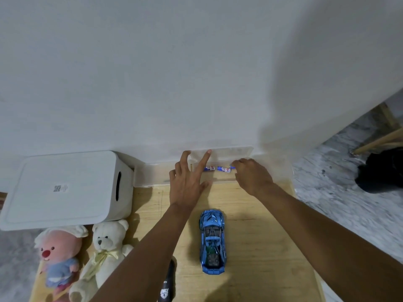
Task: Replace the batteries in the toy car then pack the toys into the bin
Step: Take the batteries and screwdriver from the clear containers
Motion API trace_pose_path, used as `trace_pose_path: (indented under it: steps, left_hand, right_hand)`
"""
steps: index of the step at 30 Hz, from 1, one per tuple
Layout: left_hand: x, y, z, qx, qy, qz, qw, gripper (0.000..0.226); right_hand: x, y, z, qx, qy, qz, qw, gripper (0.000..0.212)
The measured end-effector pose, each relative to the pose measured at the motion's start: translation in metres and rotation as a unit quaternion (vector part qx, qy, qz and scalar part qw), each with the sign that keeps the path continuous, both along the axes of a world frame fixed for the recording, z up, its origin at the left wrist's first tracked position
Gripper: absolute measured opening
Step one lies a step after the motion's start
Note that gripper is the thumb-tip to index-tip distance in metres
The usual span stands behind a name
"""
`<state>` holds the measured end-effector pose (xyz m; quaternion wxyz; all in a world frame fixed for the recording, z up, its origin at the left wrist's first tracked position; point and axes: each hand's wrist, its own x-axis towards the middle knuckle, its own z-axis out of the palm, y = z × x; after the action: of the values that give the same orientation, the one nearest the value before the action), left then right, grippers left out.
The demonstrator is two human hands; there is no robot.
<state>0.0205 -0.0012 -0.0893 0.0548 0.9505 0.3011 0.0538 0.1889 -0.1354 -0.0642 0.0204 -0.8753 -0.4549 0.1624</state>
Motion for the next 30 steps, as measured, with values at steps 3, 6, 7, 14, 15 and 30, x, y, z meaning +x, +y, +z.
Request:
trace_pose_path:
  steps: [3, 6, 7, 14, 15, 30]
  left_hand:
    - [0.0, 0.0, 0.001, -0.022, -0.008, 0.002, 1.0, 0.11]
    - [0.0, -0.001, -0.002, -0.03, -0.007, 0.006, 1.0, 0.108]
    - [0.0, -0.001, -0.003, -0.031, -0.008, 0.008, 0.999, 0.106]
    - [-0.001, -0.001, -0.001, -0.04, -0.016, 0.001, 0.999, 0.103]
    - [-0.001, -0.001, -0.001, -0.035, -0.015, 0.0, 0.999, 0.106]
    - [0.0, -0.001, -0.002, -0.011, -0.01, 0.006, 1.0, 0.112]
  right_hand:
    - [-0.001, 0.017, 0.0, -0.084, -0.044, 0.023, 0.995, 0.034]
    - [-0.006, 0.024, -0.004, -0.118, -0.09, 0.027, 0.989, 0.034]
    - [-0.005, 0.024, -0.007, -0.119, -0.097, 0.026, 0.988, 0.034]
    - [-0.002, 0.027, -0.011, -0.082, -0.013, -0.038, 0.996, 0.026]
    - [-0.001, 0.027, -0.008, -0.051, 0.009, -0.066, 0.996, 0.023]
    - [-0.019, 0.046, -0.01, -0.043, 0.039, -0.132, 0.99, 0.034]
